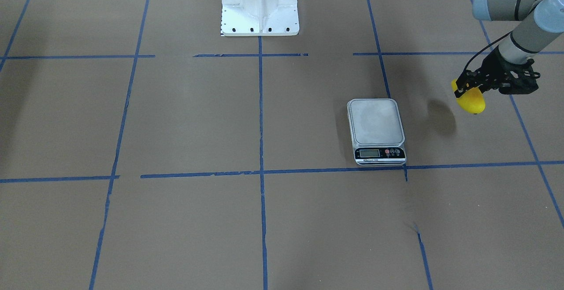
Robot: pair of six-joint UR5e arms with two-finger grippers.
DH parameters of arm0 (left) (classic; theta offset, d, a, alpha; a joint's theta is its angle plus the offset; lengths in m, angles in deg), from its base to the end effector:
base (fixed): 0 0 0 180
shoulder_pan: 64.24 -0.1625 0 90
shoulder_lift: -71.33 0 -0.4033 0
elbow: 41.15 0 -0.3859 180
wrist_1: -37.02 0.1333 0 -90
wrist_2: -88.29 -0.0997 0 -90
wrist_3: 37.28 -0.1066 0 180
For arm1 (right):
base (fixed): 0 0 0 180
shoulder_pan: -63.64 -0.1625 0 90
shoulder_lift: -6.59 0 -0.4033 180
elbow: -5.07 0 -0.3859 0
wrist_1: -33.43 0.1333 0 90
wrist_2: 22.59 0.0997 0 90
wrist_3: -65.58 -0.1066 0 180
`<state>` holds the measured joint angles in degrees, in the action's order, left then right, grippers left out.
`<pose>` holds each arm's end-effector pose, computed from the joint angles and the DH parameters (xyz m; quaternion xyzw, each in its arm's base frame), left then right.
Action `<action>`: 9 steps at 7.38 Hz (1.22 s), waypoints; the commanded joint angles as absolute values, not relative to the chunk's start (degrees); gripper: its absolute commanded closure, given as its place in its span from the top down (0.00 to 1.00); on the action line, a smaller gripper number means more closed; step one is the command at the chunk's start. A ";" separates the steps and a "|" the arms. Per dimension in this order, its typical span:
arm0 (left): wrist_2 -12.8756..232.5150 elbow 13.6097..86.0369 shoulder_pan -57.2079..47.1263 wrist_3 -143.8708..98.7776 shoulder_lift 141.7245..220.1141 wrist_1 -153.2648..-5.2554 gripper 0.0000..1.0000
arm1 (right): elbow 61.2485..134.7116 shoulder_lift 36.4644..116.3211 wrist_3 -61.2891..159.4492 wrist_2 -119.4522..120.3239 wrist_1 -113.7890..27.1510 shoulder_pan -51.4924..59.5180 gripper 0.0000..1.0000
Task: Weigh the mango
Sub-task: 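Carry the mango with the left gripper over the electronic scale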
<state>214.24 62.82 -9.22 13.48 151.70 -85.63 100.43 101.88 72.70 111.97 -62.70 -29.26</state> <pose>0.1994 -0.4083 0.5399 0.0220 0.4198 -0.0269 0.9070 0.0807 -0.4363 0.6497 -0.0157 -0.3814 -0.0140 0.9242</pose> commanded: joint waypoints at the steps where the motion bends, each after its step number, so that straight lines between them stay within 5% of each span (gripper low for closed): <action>1: 214.15 70.72 -8.17 13.26 155.32 -74.11 0.00 | 100.43 101.86 72.70 111.97 -62.72 -29.26 1.00; 4: 213.44 61.82 -9.91 19.74 176.30 -65.38 0.00 | 100.43 101.86 72.70 111.97 -62.64 -29.26 1.00; 9: 209.22 57.21 -18.17 20.64 179.43 -65.99 0.00 | 100.43 101.86 72.70 111.97 -62.72 -29.26 1.00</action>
<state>209.36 57.92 -17.11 20.68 179.42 -65.90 100.43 101.86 72.70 111.97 -62.70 -29.26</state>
